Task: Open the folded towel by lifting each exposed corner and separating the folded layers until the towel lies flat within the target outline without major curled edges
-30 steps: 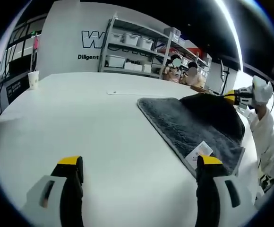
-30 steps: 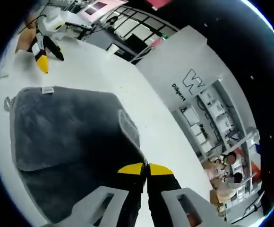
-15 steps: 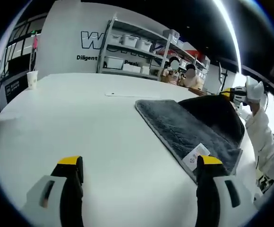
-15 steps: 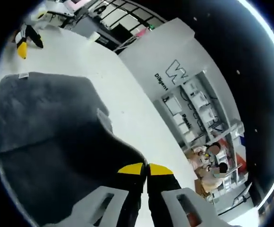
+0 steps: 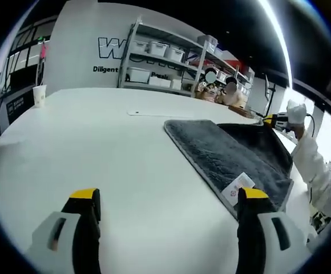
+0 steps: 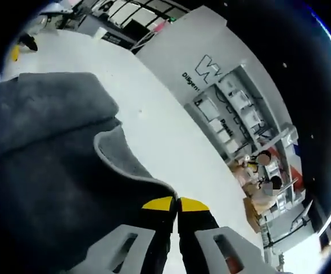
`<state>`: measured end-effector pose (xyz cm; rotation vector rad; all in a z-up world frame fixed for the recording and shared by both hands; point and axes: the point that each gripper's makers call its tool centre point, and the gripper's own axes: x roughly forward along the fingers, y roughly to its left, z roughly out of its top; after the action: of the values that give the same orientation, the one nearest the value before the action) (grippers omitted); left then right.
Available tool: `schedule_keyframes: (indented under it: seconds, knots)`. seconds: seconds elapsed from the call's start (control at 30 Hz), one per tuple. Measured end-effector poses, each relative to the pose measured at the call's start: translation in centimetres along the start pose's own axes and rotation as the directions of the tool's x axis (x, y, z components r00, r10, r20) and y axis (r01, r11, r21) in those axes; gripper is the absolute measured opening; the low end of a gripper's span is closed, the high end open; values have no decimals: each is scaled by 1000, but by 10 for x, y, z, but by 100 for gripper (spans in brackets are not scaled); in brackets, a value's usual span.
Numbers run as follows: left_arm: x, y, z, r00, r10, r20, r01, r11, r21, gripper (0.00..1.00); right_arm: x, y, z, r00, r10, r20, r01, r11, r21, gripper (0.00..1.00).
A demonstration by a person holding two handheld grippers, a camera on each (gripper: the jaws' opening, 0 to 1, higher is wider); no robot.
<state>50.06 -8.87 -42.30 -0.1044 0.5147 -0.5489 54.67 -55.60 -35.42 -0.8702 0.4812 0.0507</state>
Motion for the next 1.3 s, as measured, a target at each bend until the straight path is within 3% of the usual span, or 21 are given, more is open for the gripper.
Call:
schedule_keyframes:
  seconds: [0.33, 0.63, 0.73, 0.83, 0.97, 1.07, 1.1, 1.2, 1.3]
  knots:
    - [1, 0, -2, 1000, 4, -6, -4, 1000, 1, 99, 39, 25, -47, 994, 102, -48, -101, 994, 29, 0]
    - [1, 1, -3, 1000, 10, -13, -10, 1000, 3, 98, 52, 38, -67, 987, 146, -65, -140, 986, 90, 0]
    - [1, 1, -4, 1000, 11, -15, -11, 1000, 4, 98, 51, 37, -66, 987, 147, -67, -141, 986, 90, 1]
    - [1, 0, -4, 1000, 11, -17, -11, 1000, 5, 98, 44, 28, -63, 990, 127, -62, -120, 987, 109, 10]
    - [2, 0, -4, 1000, 12, -18, -12, 1000, 6, 98, 26, 28, -44, 987, 162, 8, -161, 976, 145, 21]
    - [1, 0, -4, 1000, 11, -19, -11, 1000, 8, 98, 8, 38, -27, 976, 211, 58, -216, 973, 85, 27]
    - [1, -1, -5, 1000, 11, -20, -11, 1000, 7, 98, 0, 45, -20, 969, 238, 67, -241, 970, 27, 26]
    - [1, -1, -5, 1000, 12, -21, -12, 1000, 9, 98, -12, 62, -1, 952, 286, 106, -283, 958, -48, 26]
    - [2, -1, -5, 1000, 12, -21, -11, 1000, 10, 98, -13, 75, 8, 943, 316, 102, -309, 948, -74, 22]
